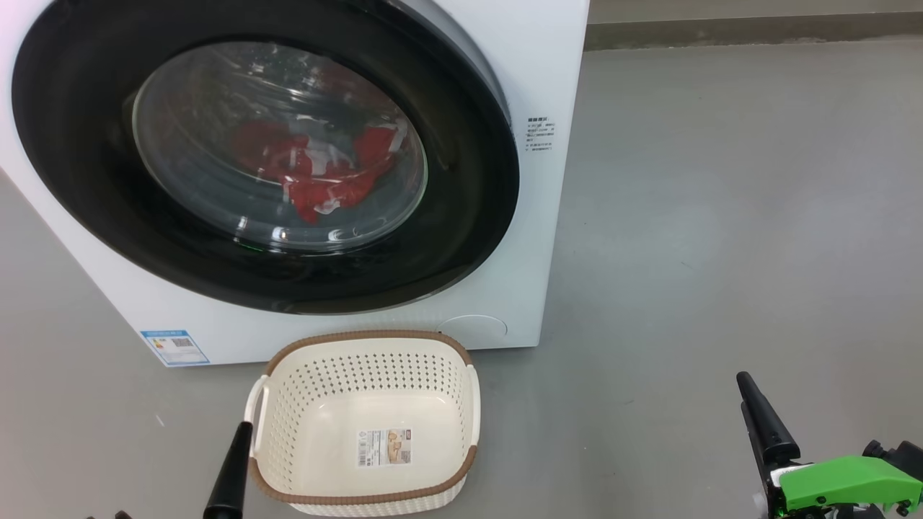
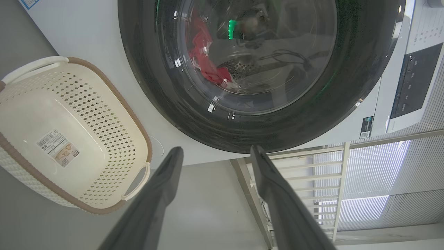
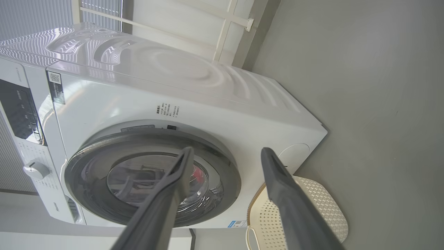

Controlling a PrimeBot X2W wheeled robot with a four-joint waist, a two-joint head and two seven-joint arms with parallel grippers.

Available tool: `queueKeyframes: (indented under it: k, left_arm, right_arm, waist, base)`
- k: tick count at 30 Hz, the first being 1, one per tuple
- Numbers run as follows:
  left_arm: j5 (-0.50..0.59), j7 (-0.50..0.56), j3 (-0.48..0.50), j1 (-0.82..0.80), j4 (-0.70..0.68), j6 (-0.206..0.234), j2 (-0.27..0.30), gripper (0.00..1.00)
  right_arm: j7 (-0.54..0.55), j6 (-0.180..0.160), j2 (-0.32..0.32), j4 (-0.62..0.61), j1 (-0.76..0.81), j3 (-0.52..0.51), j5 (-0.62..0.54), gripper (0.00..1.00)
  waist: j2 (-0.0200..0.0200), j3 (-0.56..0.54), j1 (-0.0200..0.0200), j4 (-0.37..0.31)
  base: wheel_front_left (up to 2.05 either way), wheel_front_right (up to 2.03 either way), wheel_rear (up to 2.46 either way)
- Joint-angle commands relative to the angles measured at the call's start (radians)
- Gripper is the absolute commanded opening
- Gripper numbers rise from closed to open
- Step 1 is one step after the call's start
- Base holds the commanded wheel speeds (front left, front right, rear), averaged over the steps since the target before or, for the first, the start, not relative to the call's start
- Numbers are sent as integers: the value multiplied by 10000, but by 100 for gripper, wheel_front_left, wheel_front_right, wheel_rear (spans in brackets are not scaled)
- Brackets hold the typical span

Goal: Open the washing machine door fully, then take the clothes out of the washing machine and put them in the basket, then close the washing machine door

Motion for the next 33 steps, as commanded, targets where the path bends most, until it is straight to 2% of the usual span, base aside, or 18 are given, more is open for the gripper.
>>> queueKeyframes:
  k: [1,17,33]
  left_arm:
    - [417,-115,67,-167,-350,-18,107,100]
    - [3182,-618,-284,-5,-822,250,148,100]
    - [5105,-1061,-599,77,-1136,543,226,100]
  right_arm:
    - [-111,1,-196,-328,-244,109,-297,100]
    - [-610,1,-381,-427,-132,413,-2520,100]
    - [-1050,2,-548,-510,-89,725,-4315,100]
  waist:
    - [-1,-1,-2,4]
    - [-1,-44,-2,65]
    - [-1,-32,-2,85]
  base:
    - [0,0,0]
    - [0,0,0]
    - [0,0,0]
